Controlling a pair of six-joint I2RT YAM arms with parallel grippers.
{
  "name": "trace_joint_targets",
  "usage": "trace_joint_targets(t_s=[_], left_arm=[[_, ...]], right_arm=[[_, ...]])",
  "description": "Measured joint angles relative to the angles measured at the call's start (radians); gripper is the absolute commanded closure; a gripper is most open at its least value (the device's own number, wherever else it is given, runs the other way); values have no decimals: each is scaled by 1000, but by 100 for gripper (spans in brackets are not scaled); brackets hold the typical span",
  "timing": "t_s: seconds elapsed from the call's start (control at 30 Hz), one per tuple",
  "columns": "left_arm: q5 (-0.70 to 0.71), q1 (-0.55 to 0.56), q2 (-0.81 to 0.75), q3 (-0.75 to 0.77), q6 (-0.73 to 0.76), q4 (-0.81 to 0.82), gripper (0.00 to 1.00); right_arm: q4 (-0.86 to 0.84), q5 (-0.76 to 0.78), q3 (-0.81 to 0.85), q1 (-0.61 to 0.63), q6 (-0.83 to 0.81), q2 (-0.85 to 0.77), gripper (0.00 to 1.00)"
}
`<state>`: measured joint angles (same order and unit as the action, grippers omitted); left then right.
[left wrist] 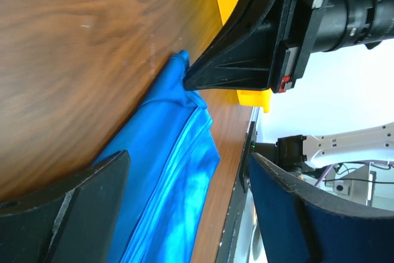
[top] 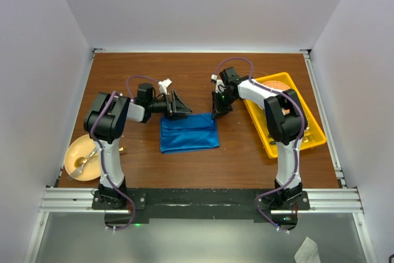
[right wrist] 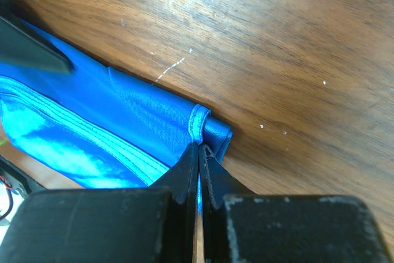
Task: Fold the napkin into a case and place the utensils inside
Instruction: Smooth out the 2/3-rectangle-folded napkin at the center of the board.
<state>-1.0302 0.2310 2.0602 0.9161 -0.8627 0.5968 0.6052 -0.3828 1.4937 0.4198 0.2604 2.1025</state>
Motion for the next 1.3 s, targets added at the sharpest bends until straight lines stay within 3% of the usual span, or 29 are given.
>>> trace_joint_targets(t_s=[0.37, 0.47, 0.5, 0.57, 0.6, 0.7, 1.0, 1.3], left_arm=[[-111, -119, -51, -38, 161, -125, 17], [-127, -143, -72, -40, 229, -198, 35], [-126, -155, -76, -40, 253, -225, 49], [-116, -171, -82, -39, 282, -259, 64], [-107, -174, -87, -38, 293, -275, 80], [-64, -134, -106, 18, 346, -347, 100], [92, 133, -92, 205, 325, -333, 100], [252, 224, 67, 288, 305, -405, 100]], right_arm=[[-32, 4, -3, 6, 0, 0, 100], [-42, 5, -4, 10, 0, 0, 100], [-43, 5, -5, 10, 0, -1, 100], [-46, 5, -8, 10, 0, -2, 100], [-47, 4, -8, 10, 0, -2, 100], [-50, 4, -11, 10, 0, -4, 100], [-61, 4, -21, 10, 0, -9, 100], [-68, 3, -26, 10, 0, -12, 100]])
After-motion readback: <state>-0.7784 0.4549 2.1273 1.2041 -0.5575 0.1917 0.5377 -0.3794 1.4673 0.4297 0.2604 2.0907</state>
